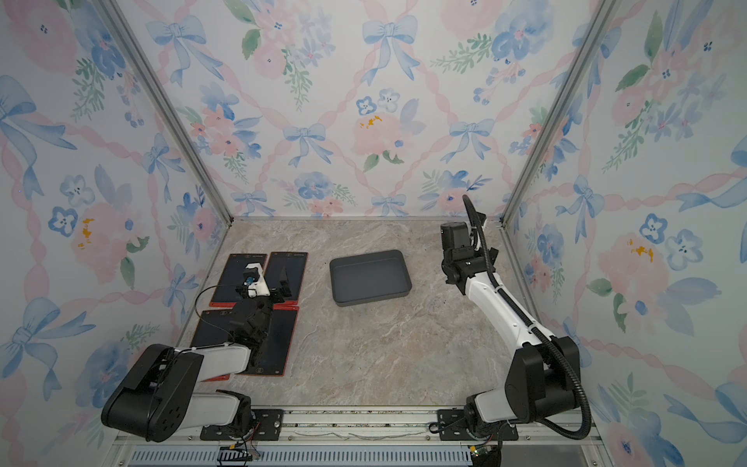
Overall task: Take out the writing tablet from the storage box
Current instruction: Reset both arms
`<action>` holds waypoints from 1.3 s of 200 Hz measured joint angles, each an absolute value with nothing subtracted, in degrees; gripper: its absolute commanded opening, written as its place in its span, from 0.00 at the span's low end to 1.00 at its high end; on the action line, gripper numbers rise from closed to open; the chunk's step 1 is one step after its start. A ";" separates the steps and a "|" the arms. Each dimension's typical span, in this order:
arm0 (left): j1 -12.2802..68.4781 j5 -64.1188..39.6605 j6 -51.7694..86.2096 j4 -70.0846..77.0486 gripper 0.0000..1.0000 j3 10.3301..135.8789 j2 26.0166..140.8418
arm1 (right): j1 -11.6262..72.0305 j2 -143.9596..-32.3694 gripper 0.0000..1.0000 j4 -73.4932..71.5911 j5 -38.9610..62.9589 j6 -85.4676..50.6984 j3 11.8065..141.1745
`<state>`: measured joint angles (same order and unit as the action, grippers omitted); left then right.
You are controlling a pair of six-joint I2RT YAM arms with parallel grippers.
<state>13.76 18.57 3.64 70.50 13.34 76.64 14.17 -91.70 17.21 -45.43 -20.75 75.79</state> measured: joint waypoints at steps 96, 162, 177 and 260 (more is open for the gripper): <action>13.76 19.33 1.19 67.55 0.98 12.14 73.38 | 15.44 -91.33 0.97 17.19 -48.93 -21.54 75.05; 13.76 21.50 0.01 66.81 0.98 10.33 77.87 | 16.75 -91.07 0.97 17.10 -51.81 -21.34 75.05; 13.76 21.76 -0.05 69.41 0.98 10.02 79.53 | 17.19 -91.07 0.97 16.95 -52.51 -20.91 75.05; 11.62 21.80 -0.01 85.69 0.98 5.85 89.86 | 19.16 -91.64 0.97 12.53 -56.34 -18.15 74.98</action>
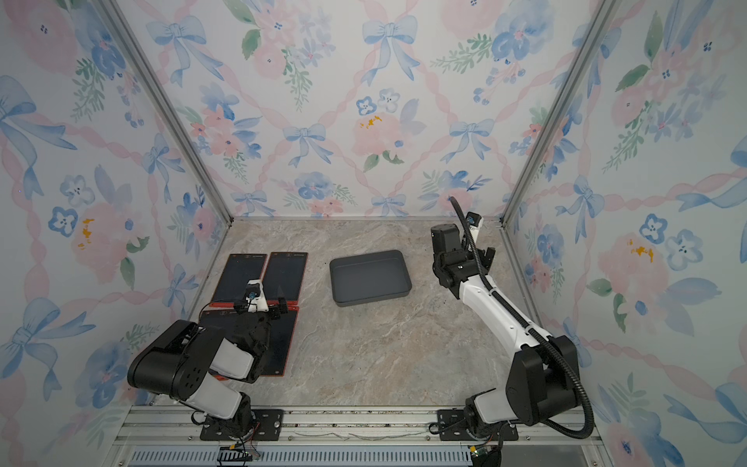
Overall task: Take out the writing tablet from the storage box
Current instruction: Reset both arms
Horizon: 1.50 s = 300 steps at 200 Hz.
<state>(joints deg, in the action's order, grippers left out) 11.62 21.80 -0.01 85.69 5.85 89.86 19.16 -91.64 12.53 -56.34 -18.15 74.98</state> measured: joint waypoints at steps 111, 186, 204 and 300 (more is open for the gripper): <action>8.03 20.47 3.09 80.62 0.98 9.74 89.84 | 19.88 -92.42 0.97 -3.29 -58.61 -10.70 65.60; 8.03 20.47 3.22 80.42 0.98 9.74 89.84 | 12.84 -83.24 0.97 -4.32 -51.62 -8.78 57.56; 8.03 20.40 3.22 80.42 0.98 9.74 89.84 | 10.87 -80.58 0.97 -4.64 -50.94 -7.90 56.58; 8.03 20.08 3.22 80.42 0.98 9.74 89.84 | 4.73 -74.35 0.97 -12.56 -47.92 -7.75 42.11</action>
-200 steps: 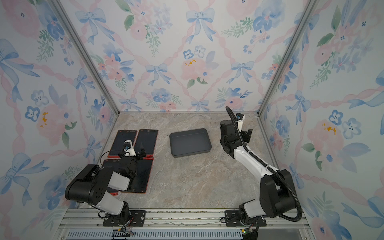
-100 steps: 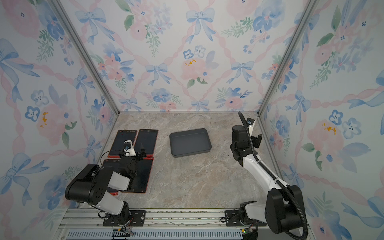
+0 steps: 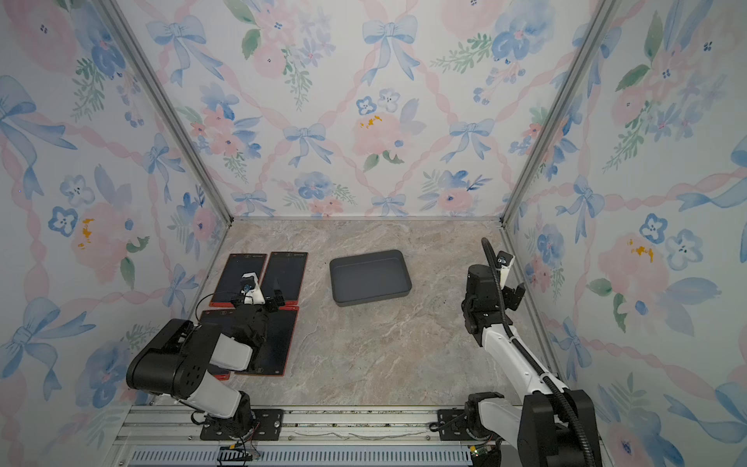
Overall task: Take out the writing tablet from the storage box
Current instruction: Reset both arms
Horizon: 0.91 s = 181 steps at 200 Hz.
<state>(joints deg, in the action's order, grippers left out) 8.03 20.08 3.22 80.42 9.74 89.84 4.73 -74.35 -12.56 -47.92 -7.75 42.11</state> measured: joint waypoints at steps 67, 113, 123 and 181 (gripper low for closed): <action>8.03 20.08 3.22 80.42 0.98 9.74 89.84 | 4.23 -83.61 0.97 -35.97 -38.04 -1.30 33.87; 8.03 20.08 3.22 80.42 0.98 9.74 89.84 | 8.19 -83.31 0.97 -42.78 -33.85 2.63 31.70; 8.03 20.08 3.22 80.42 0.98 9.76 89.84 | 9.47 -80.44 0.97 -42.59 -33.56 4.32 30.57; 8.03 20.08 3.22 80.40 0.98 9.76 89.84 | 6.39 -67.79 0.97 -38.96 -25.80 0.80 24.56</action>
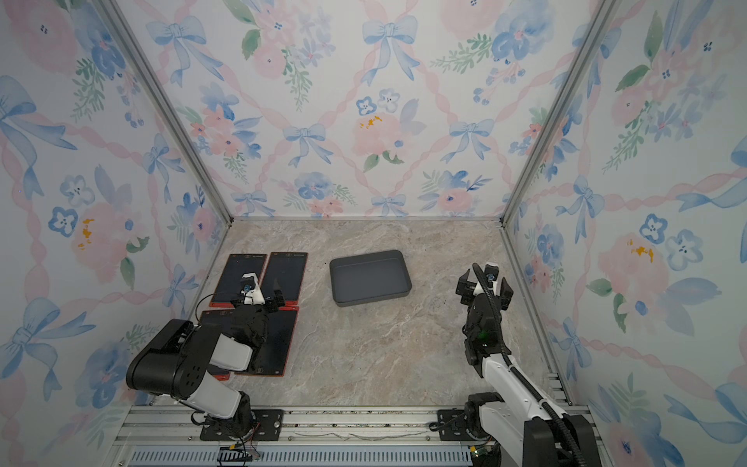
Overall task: Take out the writing tablet from the storage box
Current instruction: Reset both arms
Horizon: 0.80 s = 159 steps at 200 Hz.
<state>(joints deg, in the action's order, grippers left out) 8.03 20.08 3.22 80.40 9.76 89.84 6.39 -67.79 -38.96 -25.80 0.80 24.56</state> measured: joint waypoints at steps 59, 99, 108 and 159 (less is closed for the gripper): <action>8.03 20.10 3.22 80.03 0.98 9.74 89.84 | 7.20 -87.64 0.97 -54.46 -20.75 0.91 17.45; 8.05 20.12 3.22 80.03 0.98 9.76 89.84 | 6.79 -88.31 0.97 -57.39 -17.98 1.06 16.91; 8.05 20.12 3.22 80.01 0.98 9.74 89.84 | 6.55 -88.20 0.97 -56.51 -17.02 1.06 18.20; 8.05 20.12 3.22 80.01 0.98 9.74 89.84 | 4.34 -88.14 0.97 -53.71 -12.29 0.34 22.00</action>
<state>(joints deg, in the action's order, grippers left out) 8.05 20.12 3.22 80.01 9.74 89.84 4.34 -88.14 -53.71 -12.29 0.34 22.00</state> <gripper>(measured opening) 0.979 0.969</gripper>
